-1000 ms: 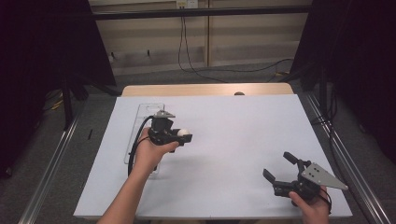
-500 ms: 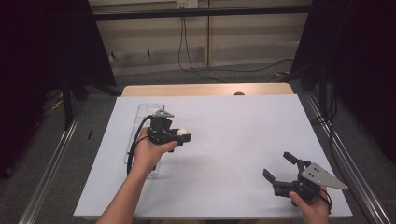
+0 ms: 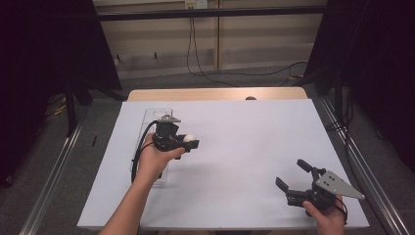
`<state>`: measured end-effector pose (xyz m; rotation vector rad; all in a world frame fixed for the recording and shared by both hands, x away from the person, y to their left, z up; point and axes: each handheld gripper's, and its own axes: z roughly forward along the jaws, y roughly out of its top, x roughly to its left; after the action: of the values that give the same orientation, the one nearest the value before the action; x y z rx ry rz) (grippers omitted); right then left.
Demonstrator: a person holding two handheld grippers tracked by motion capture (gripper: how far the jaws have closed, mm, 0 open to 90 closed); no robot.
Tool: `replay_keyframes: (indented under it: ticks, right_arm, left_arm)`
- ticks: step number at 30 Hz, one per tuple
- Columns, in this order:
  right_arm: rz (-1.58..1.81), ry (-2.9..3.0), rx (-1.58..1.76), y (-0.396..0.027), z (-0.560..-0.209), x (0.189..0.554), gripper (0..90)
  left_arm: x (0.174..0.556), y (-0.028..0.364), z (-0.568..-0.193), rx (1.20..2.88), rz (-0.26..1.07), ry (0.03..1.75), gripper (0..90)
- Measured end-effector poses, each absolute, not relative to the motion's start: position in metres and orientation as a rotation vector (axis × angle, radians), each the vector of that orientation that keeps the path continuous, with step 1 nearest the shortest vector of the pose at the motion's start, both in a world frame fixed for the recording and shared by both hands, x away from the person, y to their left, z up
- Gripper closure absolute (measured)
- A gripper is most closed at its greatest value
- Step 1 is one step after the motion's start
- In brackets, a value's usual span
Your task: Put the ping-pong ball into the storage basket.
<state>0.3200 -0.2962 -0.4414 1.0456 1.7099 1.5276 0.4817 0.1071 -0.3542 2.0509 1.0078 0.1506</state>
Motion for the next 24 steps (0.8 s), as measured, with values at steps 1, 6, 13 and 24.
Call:
replay_keyframes:
  ticks: [1, 6, 13, 24]
  right_arm:
    - [1.528, 1.71, 1.045, -0.296, -0.441, 0.32, 3.3]
    - [1.527, 1.713, 1.044, -0.296, -0.441, 0.32, 3.3]
    - [1.522, 1.716, 1.043, -0.296, -0.442, 0.32, 3.3]
    - [1.523, 1.718, 1.044, -0.296, -0.442, 0.32, 3.3]
  left_arm:
    - [0.482, 0.108, -0.354, 2.042, 0.145, 1.013, 51.3]
    - [0.482, 0.109, -0.354, 2.042, 0.15, 1.018, 51.3]
    - [0.482, 0.115, -0.351, 2.066, 0.154, 1.011, 51.3]
    - [0.482, 0.118, -0.351, 2.055, 0.156, 1.024, 51.3]
